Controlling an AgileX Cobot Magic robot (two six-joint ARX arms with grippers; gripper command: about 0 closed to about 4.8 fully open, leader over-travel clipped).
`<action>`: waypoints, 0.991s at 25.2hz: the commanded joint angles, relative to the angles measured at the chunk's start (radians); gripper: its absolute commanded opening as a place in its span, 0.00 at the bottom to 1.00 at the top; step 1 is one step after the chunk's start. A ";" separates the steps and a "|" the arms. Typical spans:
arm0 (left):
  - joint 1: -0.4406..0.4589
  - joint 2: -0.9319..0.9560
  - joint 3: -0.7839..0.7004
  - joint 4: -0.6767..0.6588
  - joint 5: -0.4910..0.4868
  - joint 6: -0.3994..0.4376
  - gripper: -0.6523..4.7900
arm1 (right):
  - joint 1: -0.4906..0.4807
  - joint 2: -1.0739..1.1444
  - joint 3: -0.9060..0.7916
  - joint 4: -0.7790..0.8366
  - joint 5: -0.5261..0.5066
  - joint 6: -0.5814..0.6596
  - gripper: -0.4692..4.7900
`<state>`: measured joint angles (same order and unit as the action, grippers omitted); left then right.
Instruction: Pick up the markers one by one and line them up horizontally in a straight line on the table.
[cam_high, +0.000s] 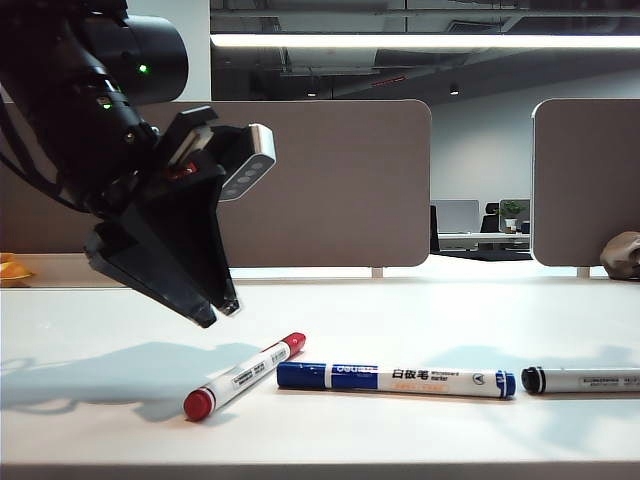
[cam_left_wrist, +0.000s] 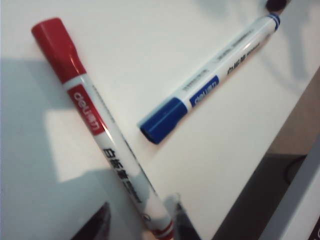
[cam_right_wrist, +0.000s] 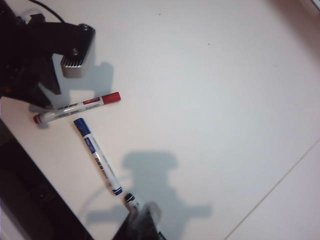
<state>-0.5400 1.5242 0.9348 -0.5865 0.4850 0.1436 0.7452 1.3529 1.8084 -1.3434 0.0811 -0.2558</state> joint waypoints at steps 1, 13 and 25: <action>0.001 0.010 0.006 0.027 -0.018 -0.022 0.42 | 0.000 -0.018 0.003 0.000 -0.013 0.002 0.08; -0.049 0.061 0.006 0.039 -0.060 -0.021 0.42 | -0.001 -0.037 0.003 -0.014 -0.024 0.024 0.08; -0.060 0.094 0.006 0.041 -0.103 -0.022 0.46 | -0.001 -0.038 0.002 -0.018 -0.024 0.024 0.08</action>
<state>-0.6003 1.6176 0.9356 -0.5575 0.3817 0.1204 0.7448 1.3201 1.8084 -1.3685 0.0593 -0.2359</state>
